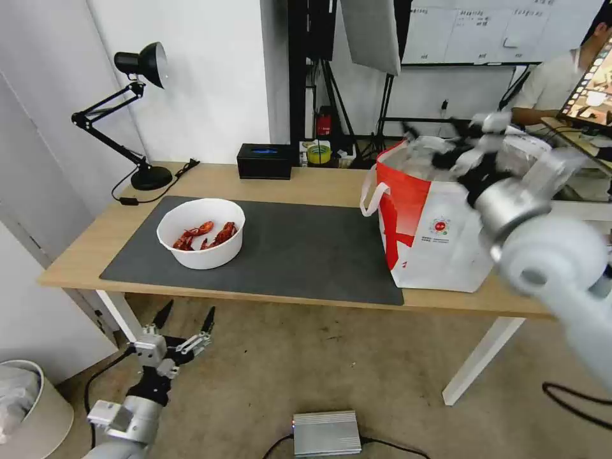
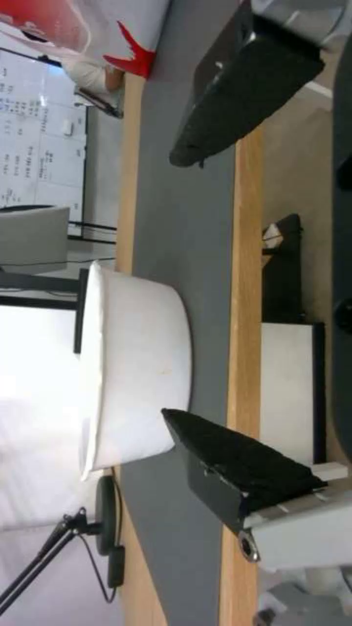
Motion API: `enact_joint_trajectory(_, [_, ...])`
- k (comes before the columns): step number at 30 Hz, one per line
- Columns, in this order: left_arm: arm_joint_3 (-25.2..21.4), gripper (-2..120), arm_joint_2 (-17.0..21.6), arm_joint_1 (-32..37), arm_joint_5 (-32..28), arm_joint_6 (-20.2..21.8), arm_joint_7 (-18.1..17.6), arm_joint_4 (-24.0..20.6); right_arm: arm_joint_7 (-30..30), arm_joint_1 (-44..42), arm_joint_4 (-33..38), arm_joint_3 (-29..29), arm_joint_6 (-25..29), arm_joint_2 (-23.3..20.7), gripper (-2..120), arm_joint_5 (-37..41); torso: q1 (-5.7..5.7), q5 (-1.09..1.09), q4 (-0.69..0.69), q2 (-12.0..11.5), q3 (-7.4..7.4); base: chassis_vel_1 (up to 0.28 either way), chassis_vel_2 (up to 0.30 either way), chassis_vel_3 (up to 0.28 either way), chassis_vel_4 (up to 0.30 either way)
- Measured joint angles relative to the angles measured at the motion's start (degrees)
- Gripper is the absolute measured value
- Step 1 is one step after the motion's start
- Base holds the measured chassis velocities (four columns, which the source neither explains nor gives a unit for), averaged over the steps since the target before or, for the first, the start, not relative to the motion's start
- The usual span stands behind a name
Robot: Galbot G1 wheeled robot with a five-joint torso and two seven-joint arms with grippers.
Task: Pick up the trash from the table and place it into the takeout bag.
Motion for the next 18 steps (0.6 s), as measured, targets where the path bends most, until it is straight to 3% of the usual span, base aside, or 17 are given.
enact_joint_trajectory(3, [-0.1, 100, -0.1, 0.1, 0.0, -0.1, 0.0, -0.1, -2.6, -10.5, -0.1, 1.3, 8.2, 2.4, 100, -8.6, 0.00, 0.01, -0.01, 0.0, 0.00, 0.000, 0.000, 0.000, 0.000])
enact_joint_trajectory(5, [-0.1, 100, -0.1, 0.1, -0.1, -0.1, 0.0, 0.0, -2.8, -12.3, -0.2, 1.5, 9.4, 2.9, 100, -10.0, 0.00, 0.02, -0.01, 0.0, 0.00, 0.000, 0.000, 0.000, 0.000])
enact_joint_trajectory(7, [-0.2, 100, -0.1, 0.0, -0.2, -0.2, 0.0, 0.1, -3.4, -20.3, -0.5, 2.2, 13.8, 5.0, 100, -15.4, 0.00, -0.02, 0.00, 0.0, 0.00, 0.000, 0.000, 0.000, 0.000])
enact_joint_trajectory(13, [-0.4, 100, 0.3, 0.0, -0.8, -1.1, 0.1, 0.6, -3.8, -29.8, -1.2, 2.3, 18.0, 7.7, 100, -21.2, -0.01, -0.01, -0.02, 0.0, 0.00, 0.000, 0.000, 0.000, 0.000])
enact_joint_trajectory(18, [-0.5, 100, 1.0, -0.1, -1.3, -1.5, 0.2, 1.3, 0.9, -39.0, -1.9, 0.8, 20.8, 12.0, 100, -28.8, -0.01, 0.00, -0.01, 0.0, 0.00, 0.000, 0.000, 0.000, 0.000])
